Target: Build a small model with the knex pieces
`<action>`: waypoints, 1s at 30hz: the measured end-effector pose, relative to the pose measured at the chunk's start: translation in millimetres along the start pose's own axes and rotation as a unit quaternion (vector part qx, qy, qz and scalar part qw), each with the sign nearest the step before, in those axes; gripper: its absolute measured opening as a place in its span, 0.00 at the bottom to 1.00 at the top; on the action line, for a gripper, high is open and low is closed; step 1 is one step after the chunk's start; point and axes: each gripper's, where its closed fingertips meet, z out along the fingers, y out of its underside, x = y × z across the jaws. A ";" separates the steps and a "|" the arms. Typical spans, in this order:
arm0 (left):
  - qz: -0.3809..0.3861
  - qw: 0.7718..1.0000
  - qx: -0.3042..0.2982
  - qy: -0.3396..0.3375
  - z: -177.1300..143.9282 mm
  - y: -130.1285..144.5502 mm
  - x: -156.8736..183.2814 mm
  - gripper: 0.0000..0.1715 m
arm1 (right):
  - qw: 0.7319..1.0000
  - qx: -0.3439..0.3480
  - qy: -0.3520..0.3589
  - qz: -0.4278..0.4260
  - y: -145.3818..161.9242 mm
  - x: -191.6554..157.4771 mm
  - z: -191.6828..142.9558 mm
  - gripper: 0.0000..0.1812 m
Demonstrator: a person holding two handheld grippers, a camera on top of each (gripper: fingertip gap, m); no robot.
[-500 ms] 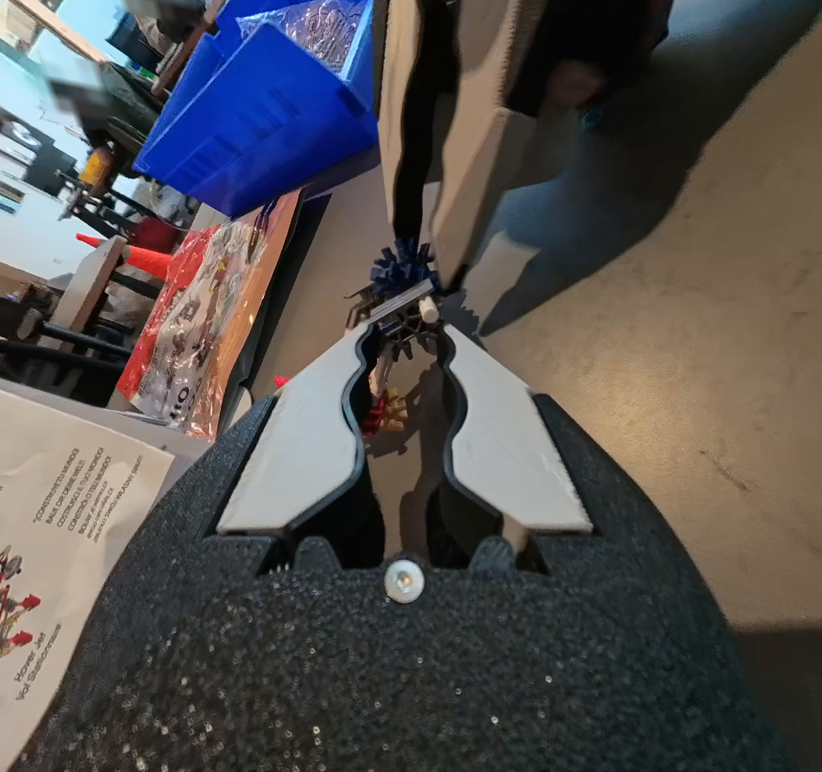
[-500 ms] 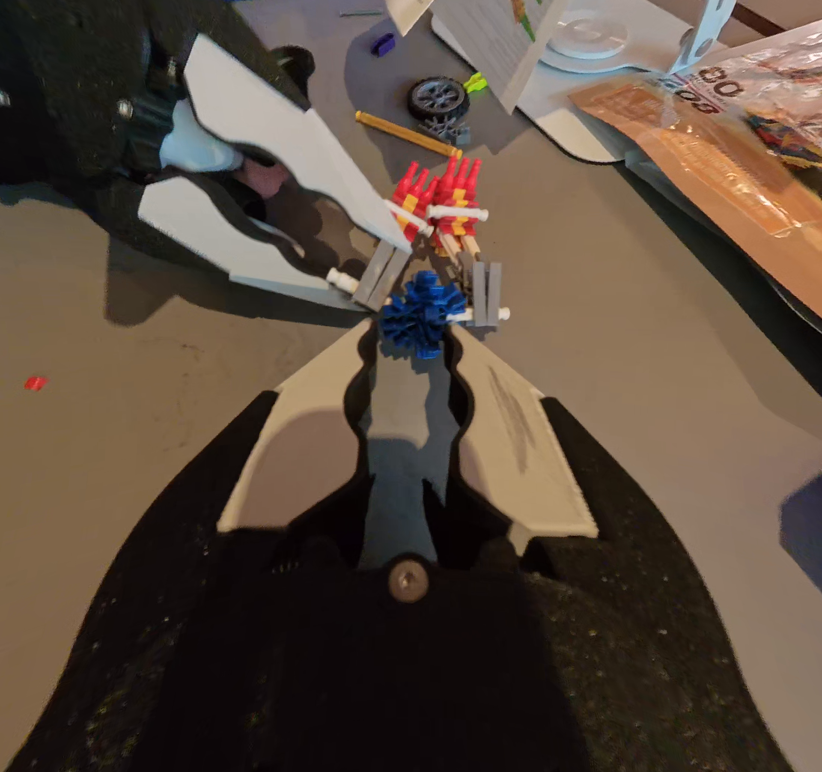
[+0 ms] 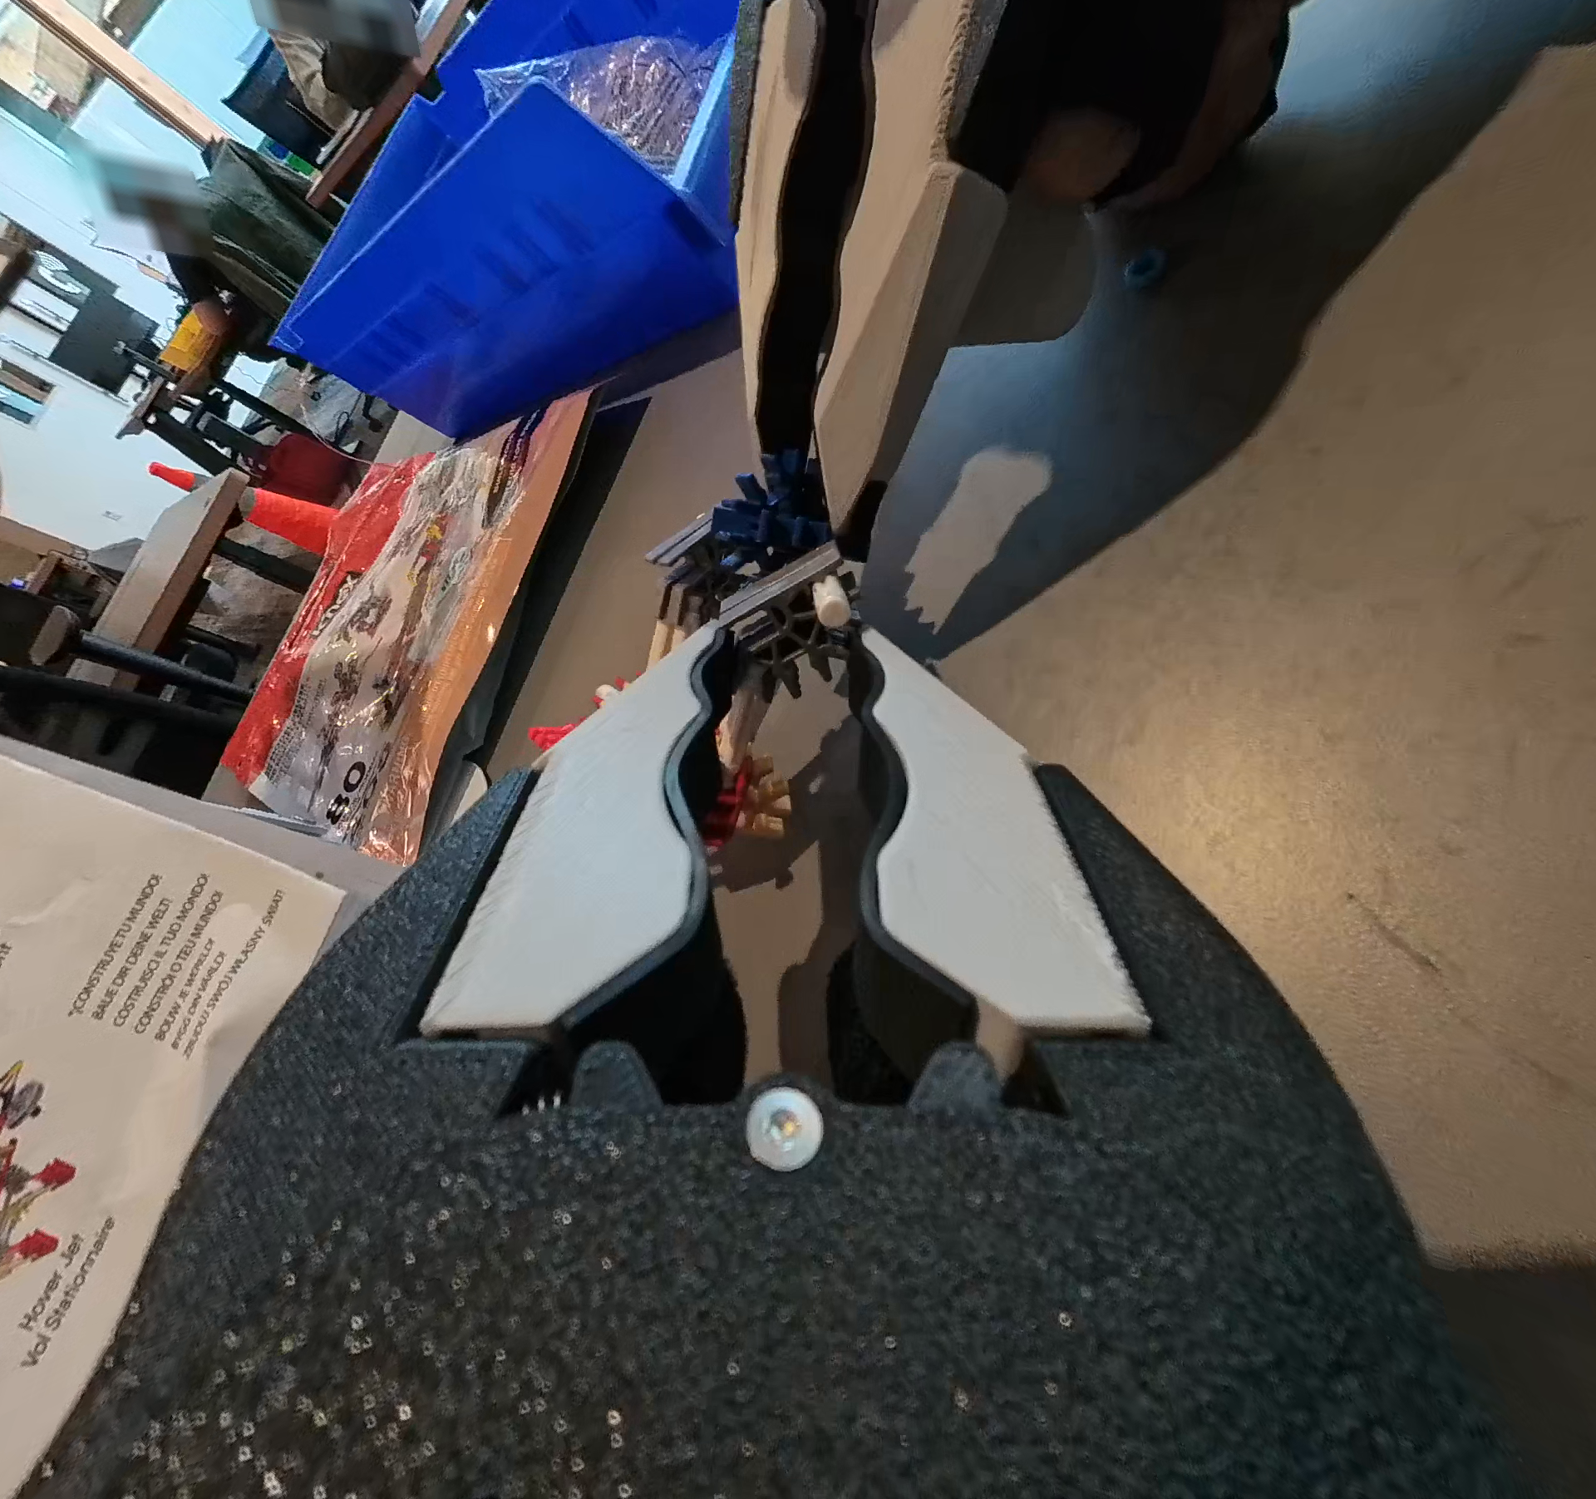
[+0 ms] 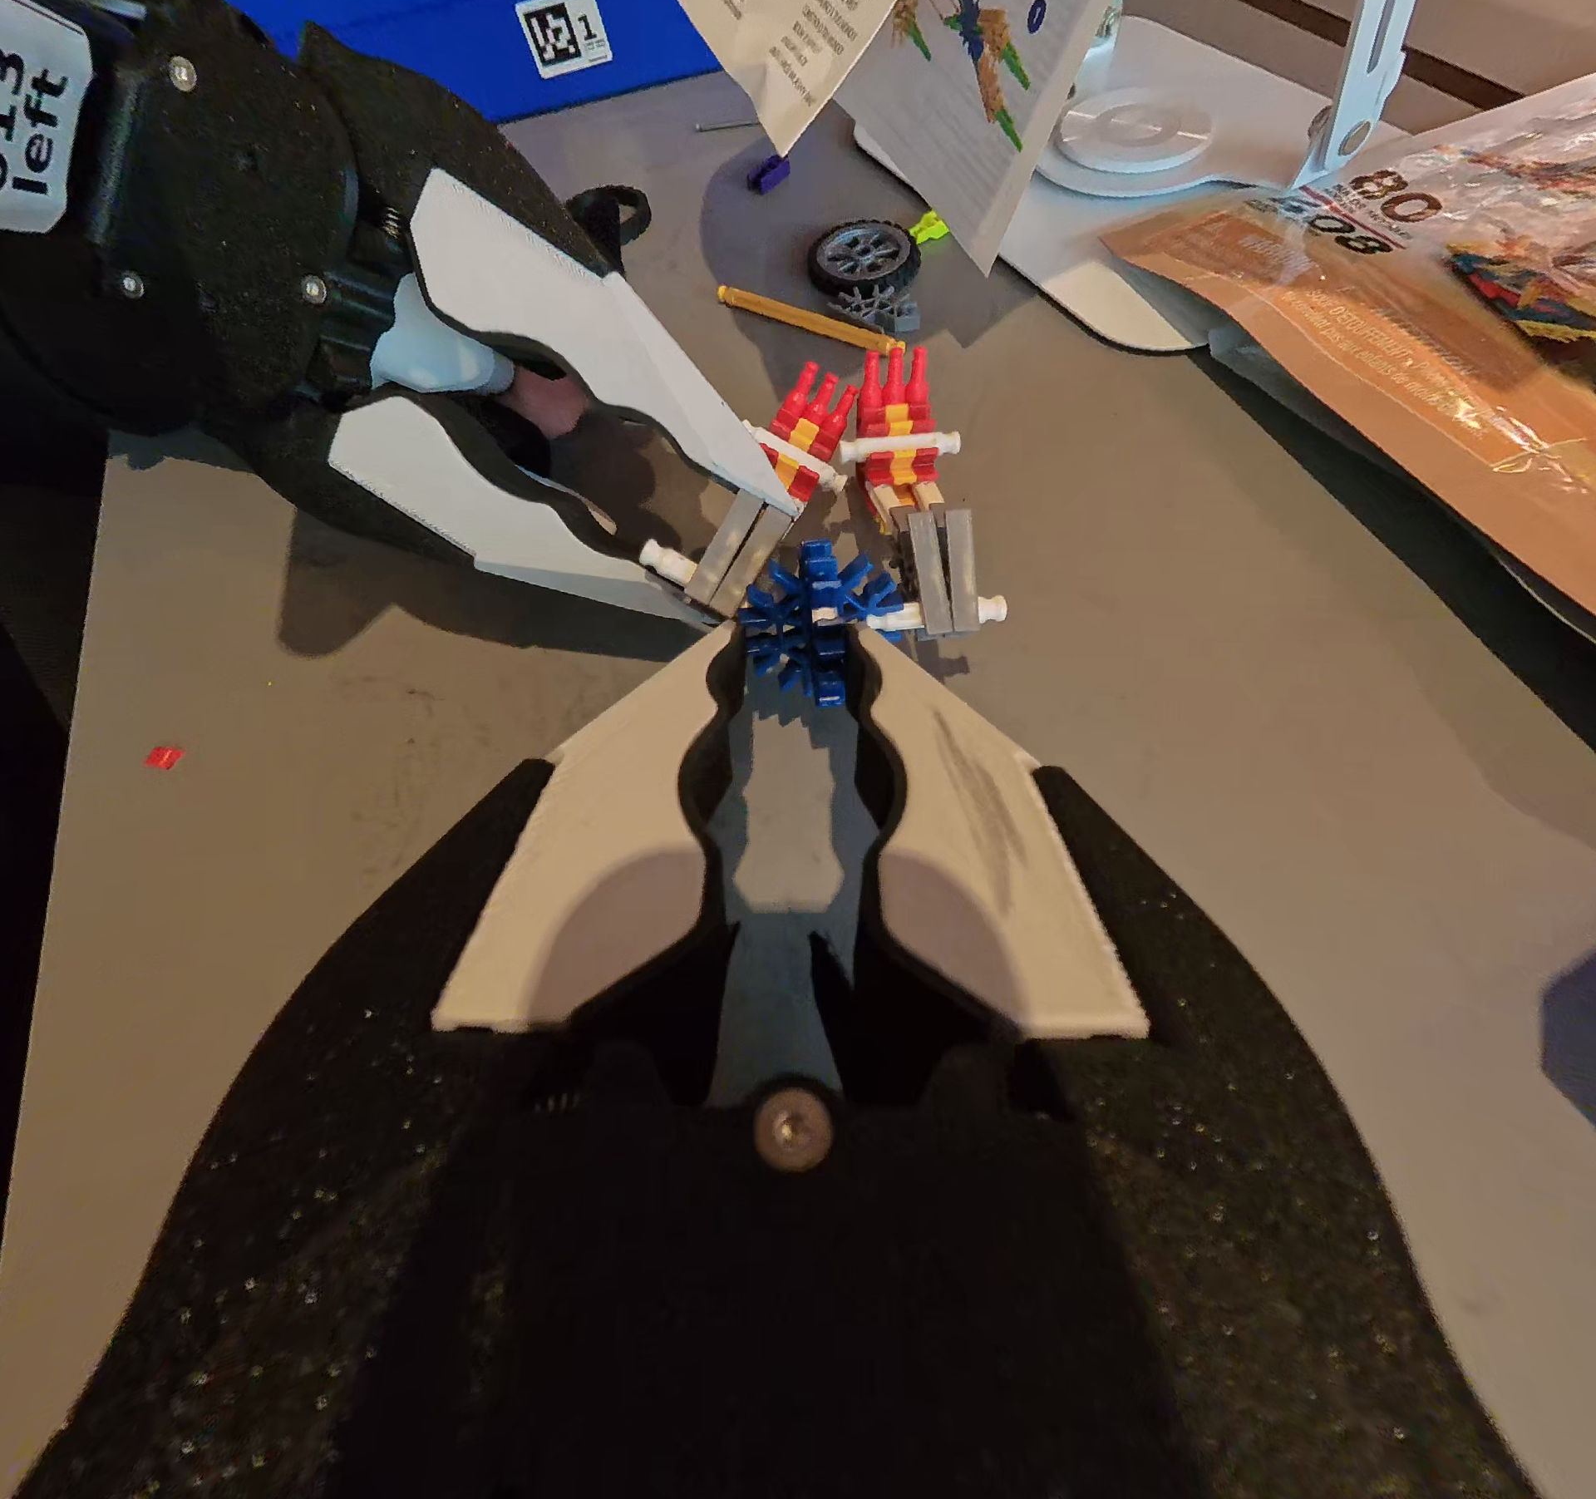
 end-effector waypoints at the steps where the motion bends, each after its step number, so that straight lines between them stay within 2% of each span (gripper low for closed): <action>1: -0.002 1.000 0.001 -0.002 0.1 -0.6 -0.6 0.14 | 1.000 0.002 0.001 0.003 -0.5 1.0 -0.4 0.12; 6: -0.032 0.999 0.019 -0.017 -0.1 -8.4 -10.0 0.14 | 0.998 0.037 0.001 0.041 -10.2 6.9 -4.8 0.11; 18: -0.035 0.994 0.059 -0.085 -3.3 -34.1 -36.9 0.14 | 0.981 0.146 -0.013 0.127 -38.8 17.2 -21.1 0.11; 24: -0.058 0.988 0.094 -0.104 -7.6 -48.7 -47.3 0.14 | 0.968 0.209 -0.020 0.137 -56.5 16.3 -32.2 0.11; 30: -0.048 0.986 0.104 -0.124 -9.0 -56.1 -51.8 0.14 | 0.962 0.237 -0.011 0.134 -63.7 16.9 -37.8 0.11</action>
